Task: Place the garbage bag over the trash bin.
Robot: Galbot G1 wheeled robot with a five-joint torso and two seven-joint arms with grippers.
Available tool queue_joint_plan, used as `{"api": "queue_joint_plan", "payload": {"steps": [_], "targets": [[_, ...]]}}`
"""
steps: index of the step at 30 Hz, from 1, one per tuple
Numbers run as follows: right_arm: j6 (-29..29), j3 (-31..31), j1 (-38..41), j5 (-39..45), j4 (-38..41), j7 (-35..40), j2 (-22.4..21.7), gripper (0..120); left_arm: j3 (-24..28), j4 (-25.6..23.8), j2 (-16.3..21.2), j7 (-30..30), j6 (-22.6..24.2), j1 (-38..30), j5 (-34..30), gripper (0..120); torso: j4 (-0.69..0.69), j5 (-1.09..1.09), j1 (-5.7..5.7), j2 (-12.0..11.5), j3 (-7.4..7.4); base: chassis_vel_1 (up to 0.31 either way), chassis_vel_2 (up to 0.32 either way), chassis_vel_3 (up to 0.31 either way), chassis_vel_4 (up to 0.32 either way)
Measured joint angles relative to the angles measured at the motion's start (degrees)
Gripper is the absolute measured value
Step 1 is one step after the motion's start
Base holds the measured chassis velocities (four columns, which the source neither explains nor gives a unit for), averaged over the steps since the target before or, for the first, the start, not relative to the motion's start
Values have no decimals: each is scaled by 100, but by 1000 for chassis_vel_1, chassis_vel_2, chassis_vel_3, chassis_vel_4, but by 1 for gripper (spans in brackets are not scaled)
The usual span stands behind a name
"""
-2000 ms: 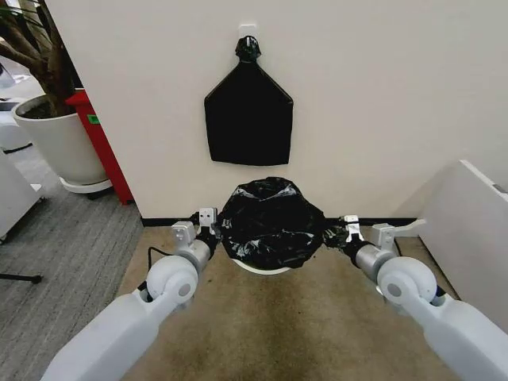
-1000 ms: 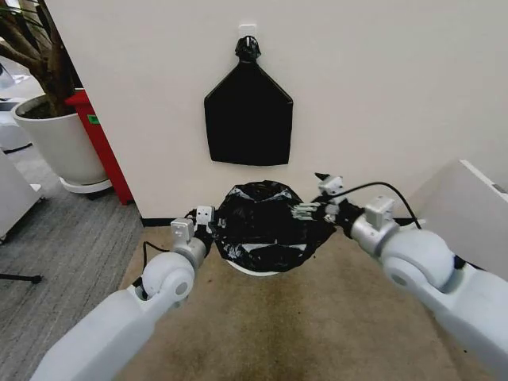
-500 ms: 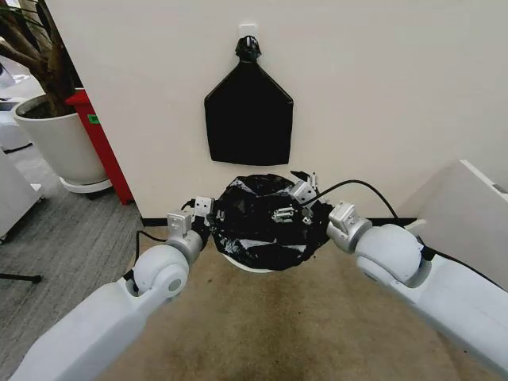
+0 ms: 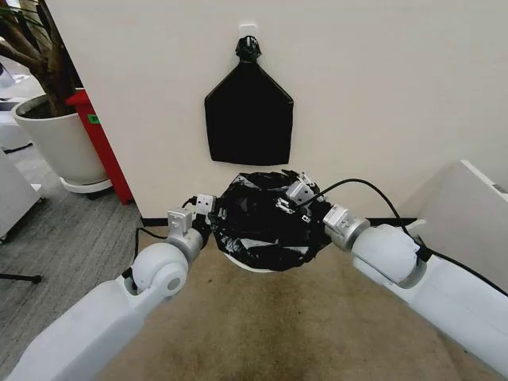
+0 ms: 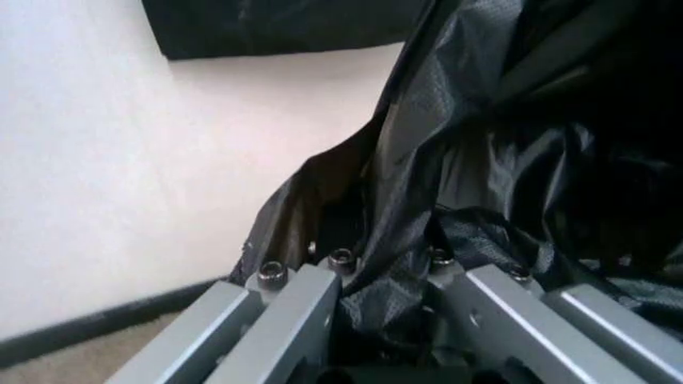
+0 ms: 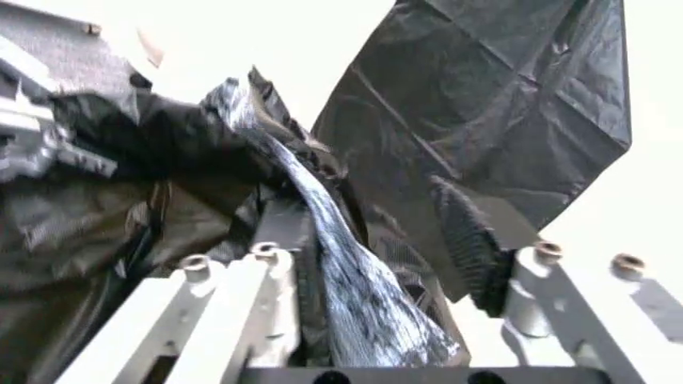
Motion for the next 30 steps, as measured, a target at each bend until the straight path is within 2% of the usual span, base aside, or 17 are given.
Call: {"api": "queue_joint_plan", "payload": {"steps": [1, 4, 9, 12, 17, 22, 25, 28, 30], "targets": [[0, -14, 8, 169, 35, 69, 10, 28, 15, 26, 8, 63, -56, 19, 138, 1, 0, 0, 0, 0, 0, 0, 0, 0, 0], [-33, -66, 32, 462, 85, 240, 23, 21, 41, 54, 16, 145, -131, 38, 293, 1, -1, 0, 0, 0, 0, 0, 0, 0, 0], [-200, -64, 166, 1166, 120, 616, 58, 0, 76, 130, 71, 560, -477, 121, 861, 1, -1, 1, 0, 0, 0, 0, 0, 0, 0], [-281, -13, 283, 1495, 98, 701, 59, 0, 78, 161, 94, 714, -600, 180, 1012, 1, 0, 1, 0, 0, 0, 0, 0, 0, 0], [-504, 116, 628, 2526, -153, 746, 49, 0, 35, 222, 134, 1252, -959, 386, 1360, 1, 0, 0, 0, 0, 0, 0, 0, 0, 0], [-693, 233, 730, 2949, -376, 539, 6, 0, -43, 210, 159, 1471, -1145, 521, 1454, 1, -1, 0, 0, 0, 0, 0, 0, 0, 0], [-758, 340, 698, 3210, -797, -4, -92, 0, -159, 141, 183, 1604, -1311, 699, 1480, 1, 0, 1, 0, 0, 0, 0, 0, 0, 0], [-745, 381, 642, 3186, -988, -285, -143, 0, -216, 109, 194, 1641, -1369, 770, 1480, 1, 0, 1, 0, 0, 0, 0, 0, 0, 0], [-682, 471, 543, 3095, -1270, -738, -209, 0, -289, 77, 206, 1667, -1453, 875, 1476, 1, -1, 2, 0, 0, 0, 0, 0, 0, 0]]}}
